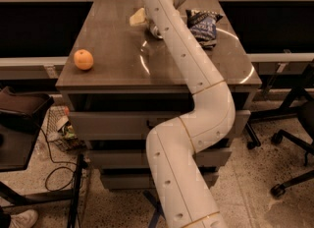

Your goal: Place 7up can upright

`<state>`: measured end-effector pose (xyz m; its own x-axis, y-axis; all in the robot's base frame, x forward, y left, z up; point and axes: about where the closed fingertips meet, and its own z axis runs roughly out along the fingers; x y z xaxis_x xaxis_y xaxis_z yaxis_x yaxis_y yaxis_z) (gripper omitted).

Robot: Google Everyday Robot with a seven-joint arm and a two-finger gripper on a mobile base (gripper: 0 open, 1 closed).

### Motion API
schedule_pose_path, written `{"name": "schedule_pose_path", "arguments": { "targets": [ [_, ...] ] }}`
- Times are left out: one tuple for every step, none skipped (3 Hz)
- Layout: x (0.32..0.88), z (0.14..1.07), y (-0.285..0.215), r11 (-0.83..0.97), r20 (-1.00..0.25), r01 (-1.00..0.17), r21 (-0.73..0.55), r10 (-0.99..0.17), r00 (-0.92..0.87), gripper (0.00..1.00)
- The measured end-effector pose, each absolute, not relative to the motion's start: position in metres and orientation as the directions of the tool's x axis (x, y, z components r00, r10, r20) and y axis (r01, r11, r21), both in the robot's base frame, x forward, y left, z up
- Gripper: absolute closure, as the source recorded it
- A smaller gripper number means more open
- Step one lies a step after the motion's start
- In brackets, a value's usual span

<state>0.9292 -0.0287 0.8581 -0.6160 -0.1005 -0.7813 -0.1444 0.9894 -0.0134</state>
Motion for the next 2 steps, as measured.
{"name": "schedule_pose_path", "arguments": {
  "targets": [
    [0.93,0.8544,-0.0281,0.989,-0.778,-0.145,-0.013,-0.101,-0.62,0.16],
    [0.9308,0.8502,-0.0278,0.989,-0.775,-0.145,-0.014,-0.102,-0.623,0.4]
  ]
}}
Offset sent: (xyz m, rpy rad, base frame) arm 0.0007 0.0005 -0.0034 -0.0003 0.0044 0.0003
